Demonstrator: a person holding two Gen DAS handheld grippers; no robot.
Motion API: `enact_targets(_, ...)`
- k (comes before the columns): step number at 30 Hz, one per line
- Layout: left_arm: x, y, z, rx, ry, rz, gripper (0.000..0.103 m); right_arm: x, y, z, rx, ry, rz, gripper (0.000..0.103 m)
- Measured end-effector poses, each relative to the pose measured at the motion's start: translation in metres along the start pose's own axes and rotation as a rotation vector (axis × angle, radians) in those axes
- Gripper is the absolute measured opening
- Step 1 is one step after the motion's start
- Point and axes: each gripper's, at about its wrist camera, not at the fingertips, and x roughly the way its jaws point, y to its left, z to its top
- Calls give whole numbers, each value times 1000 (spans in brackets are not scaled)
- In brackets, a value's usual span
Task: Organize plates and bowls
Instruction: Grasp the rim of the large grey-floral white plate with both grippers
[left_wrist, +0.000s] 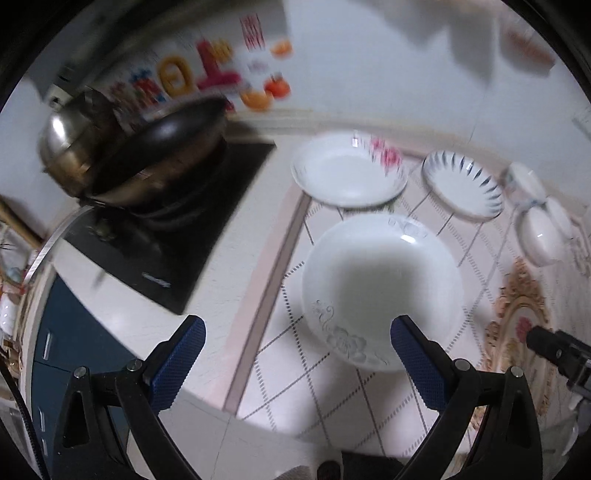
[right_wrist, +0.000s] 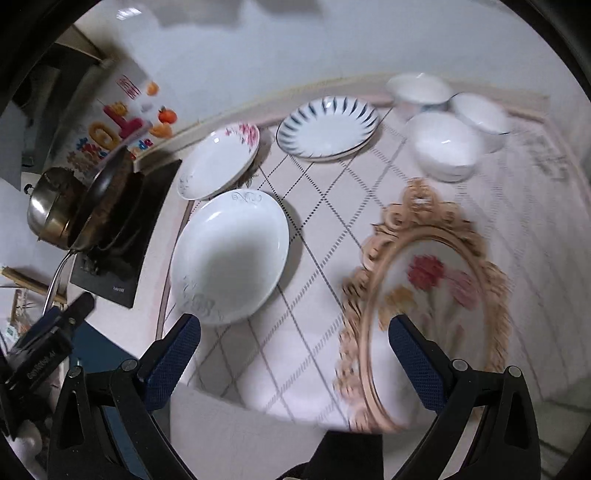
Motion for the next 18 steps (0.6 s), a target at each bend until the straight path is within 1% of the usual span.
enact_targets(3,42,-4,10,3,74,-8,99,47,-6,26,5,55,16,100)
enact_targets(5,67,-5,16,1,126,-11,94,73,-10,37,19,95,53,96)
enact_targets(6,78,-5,19,-4,147,-19,89,85,-12,43,25,111,79,92)
enact_targets(8,98,-5,26,-21,185,-41,84,106,-12,53,30,146,115,87)
enact_targets(9,106,-3,30,-33,200,-51,79,119,-12,59,30,168,137,84)
enact_targets(10,115,-2,33,-44,214,-66,72,126,-13,62,33,180,154,79)
enact_targets(11,121,-1,35,-51,224,-75,68,138,-13,68,39,198,186,75)
enact_targets(12,127,-1,37,-55,235,-77,61,143,-12,70,42,206,202,65)
enact_targets(13,134,-1,38,-61,247,-84,55,150,-12,72,42,220,213,52)
enact_targets(14,138,-1,38,-67,258,-97,52,157,-12,75,44,234,217,44)
enact_targets(15,142,0,37,-75,270,-108,46,166,-14,80,51,250,229,34)
enact_targets(16,145,2,36,-82,282,-122,40,172,-14,82,57,257,245,31)
enact_targets(18,150,4,33,-90,303,-148,36,179,-14,84,60,271,259,27)
